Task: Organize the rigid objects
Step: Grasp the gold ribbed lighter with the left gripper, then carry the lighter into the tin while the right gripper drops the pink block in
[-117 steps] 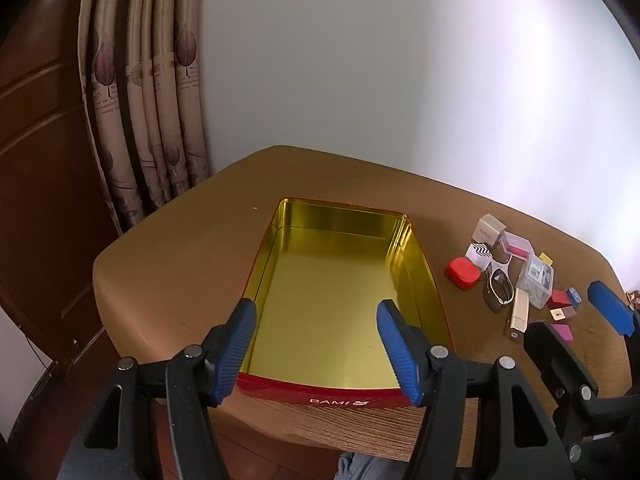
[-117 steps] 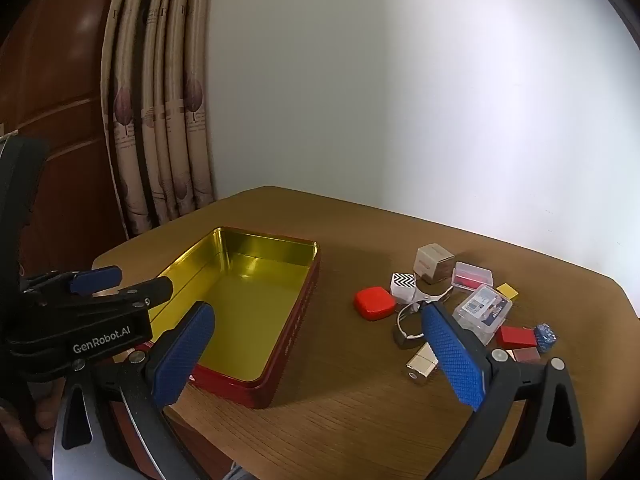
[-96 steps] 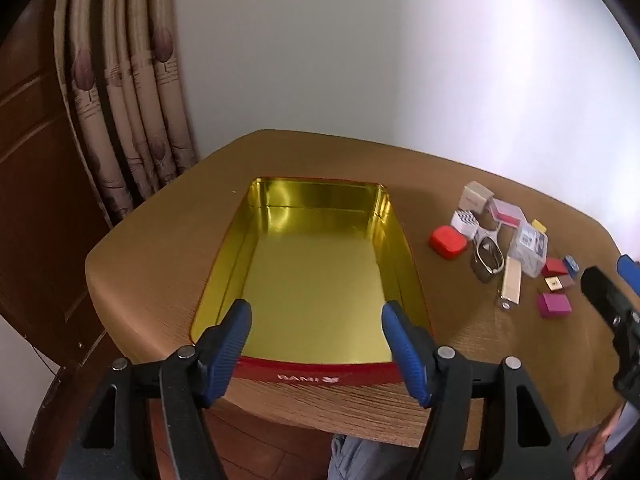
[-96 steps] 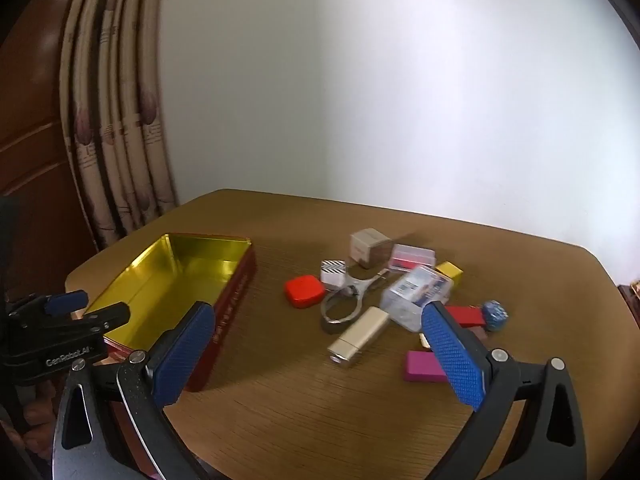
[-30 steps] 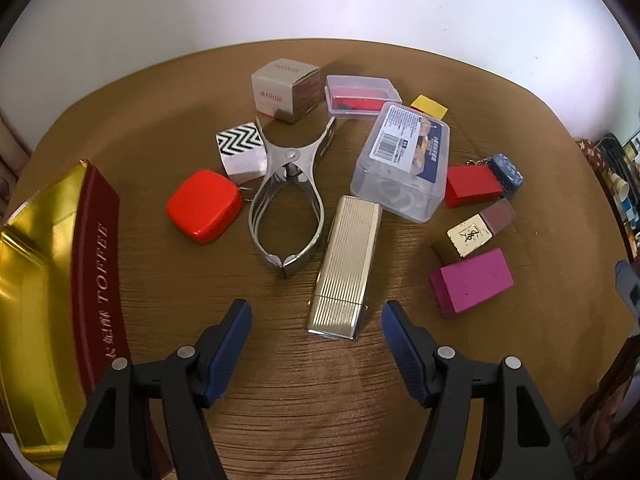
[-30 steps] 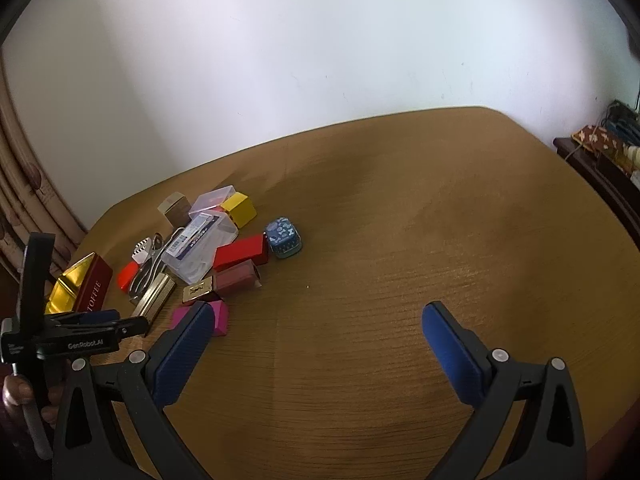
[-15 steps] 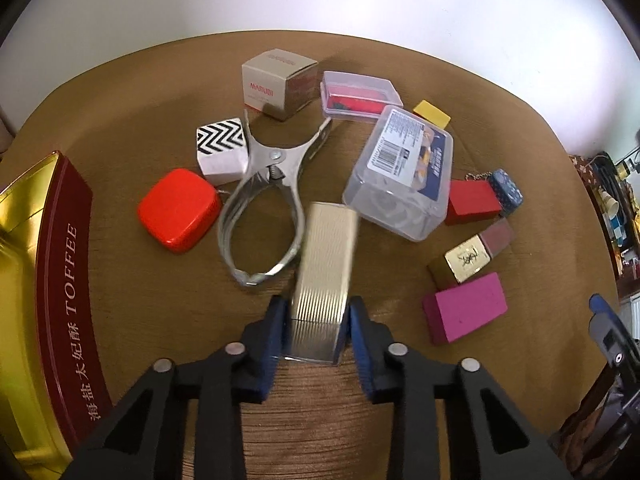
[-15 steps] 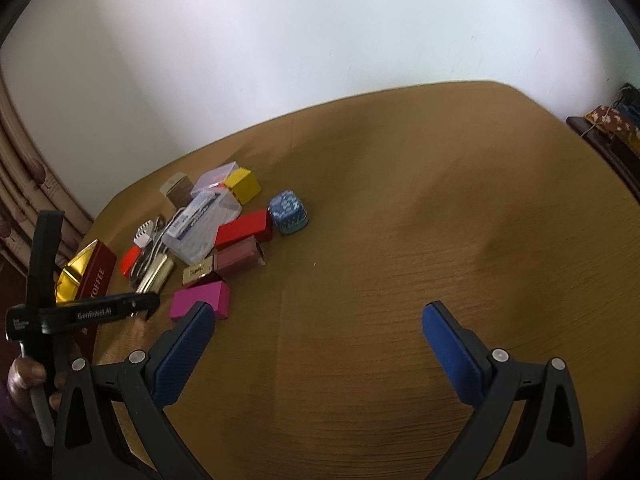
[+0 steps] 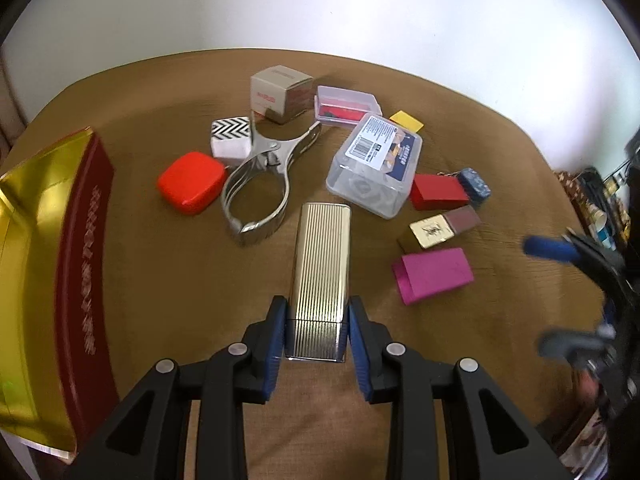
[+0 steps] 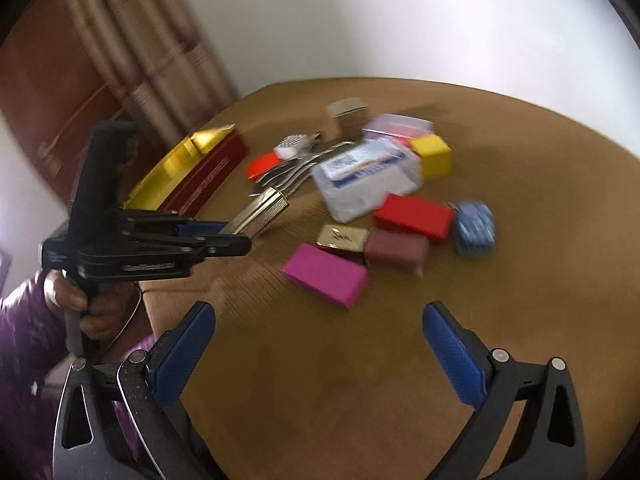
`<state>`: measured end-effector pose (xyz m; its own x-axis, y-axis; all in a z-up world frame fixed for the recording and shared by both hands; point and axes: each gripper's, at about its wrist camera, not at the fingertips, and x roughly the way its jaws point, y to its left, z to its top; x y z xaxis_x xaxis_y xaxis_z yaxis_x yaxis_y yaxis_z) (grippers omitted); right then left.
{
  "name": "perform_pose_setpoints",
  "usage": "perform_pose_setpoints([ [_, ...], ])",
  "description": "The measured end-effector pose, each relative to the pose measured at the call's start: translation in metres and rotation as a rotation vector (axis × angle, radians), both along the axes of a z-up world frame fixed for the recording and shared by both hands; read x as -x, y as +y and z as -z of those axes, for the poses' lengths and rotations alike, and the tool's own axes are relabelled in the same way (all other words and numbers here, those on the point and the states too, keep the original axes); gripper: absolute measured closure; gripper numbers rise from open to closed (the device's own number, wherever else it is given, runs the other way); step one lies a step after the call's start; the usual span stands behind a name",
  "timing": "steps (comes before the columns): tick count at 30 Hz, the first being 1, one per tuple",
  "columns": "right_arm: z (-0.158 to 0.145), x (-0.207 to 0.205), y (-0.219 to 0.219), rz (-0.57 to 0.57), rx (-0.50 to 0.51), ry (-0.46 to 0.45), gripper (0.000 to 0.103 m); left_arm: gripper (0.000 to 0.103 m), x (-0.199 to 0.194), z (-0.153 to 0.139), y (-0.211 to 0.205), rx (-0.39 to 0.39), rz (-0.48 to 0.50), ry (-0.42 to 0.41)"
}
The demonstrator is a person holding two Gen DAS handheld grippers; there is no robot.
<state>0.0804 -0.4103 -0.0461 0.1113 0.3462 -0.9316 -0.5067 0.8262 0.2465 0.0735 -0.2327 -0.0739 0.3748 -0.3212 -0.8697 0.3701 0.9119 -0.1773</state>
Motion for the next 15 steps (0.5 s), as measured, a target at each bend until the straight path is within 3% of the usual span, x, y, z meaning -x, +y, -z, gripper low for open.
perform_pose_setpoints([
  [6, 0.018, -0.022, 0.021, -0.195, 0.005, 0.104, 0.011, 0.073, 0.018, -0.019, 0.019, 0.027, -0.029, -0.006],
  [10, 0.033, -0.032, 0.032, -0.255, 0.000, 0.202, 0.012, 0.073, 0.029, -0.028, 0.028, 0.031, -0.041, -0.010],
  [15, 0.047, -0.036, 0.055, -0.354, 0.052, 0.257, 0.013, 0.073, 0.035, -0.034, 0.031, 0.036, -0.040, -0.009],
])
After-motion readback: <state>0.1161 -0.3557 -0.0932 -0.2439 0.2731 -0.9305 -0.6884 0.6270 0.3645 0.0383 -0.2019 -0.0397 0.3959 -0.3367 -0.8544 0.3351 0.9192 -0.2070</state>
